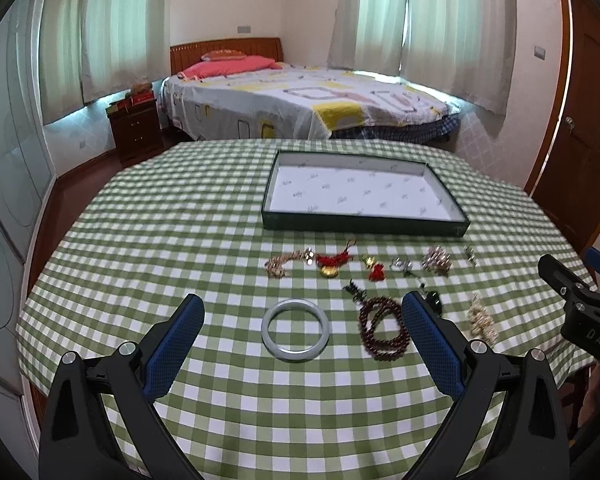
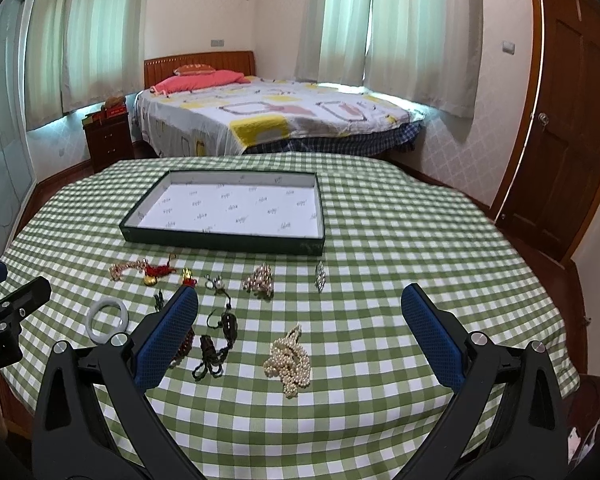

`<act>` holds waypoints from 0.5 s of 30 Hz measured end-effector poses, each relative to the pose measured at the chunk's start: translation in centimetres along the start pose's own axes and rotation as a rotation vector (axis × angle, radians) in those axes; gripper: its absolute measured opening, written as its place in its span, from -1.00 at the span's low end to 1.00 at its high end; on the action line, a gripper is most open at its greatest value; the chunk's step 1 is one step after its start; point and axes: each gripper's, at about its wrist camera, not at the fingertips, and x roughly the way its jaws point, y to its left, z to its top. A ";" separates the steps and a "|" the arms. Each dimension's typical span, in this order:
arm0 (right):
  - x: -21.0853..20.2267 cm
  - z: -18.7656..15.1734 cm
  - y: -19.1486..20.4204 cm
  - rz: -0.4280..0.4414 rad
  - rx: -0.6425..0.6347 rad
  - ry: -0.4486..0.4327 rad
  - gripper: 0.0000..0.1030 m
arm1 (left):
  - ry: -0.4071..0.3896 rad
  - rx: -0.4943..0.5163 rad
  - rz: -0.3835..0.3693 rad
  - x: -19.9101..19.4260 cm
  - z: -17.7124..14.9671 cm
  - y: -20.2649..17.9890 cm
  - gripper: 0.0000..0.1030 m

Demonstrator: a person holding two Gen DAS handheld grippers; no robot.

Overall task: Organize jewelry
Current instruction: 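Grasp the pale jade bangle with the left gripper while the right gripper grasps the pearl necklace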

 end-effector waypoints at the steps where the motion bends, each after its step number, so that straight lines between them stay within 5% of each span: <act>1: 0.6 -0.3 -0.1 0.002 0.003 0.013 0.92 | 0.009 -0.001 0.001 0.5 -0.2 0.1 0.86; 15: 8.3 -4.4 -0.8 0.035 0.056 0.202 0.89 | 0.168 0.010 0.038 9.1 -3.0 1.0 0.86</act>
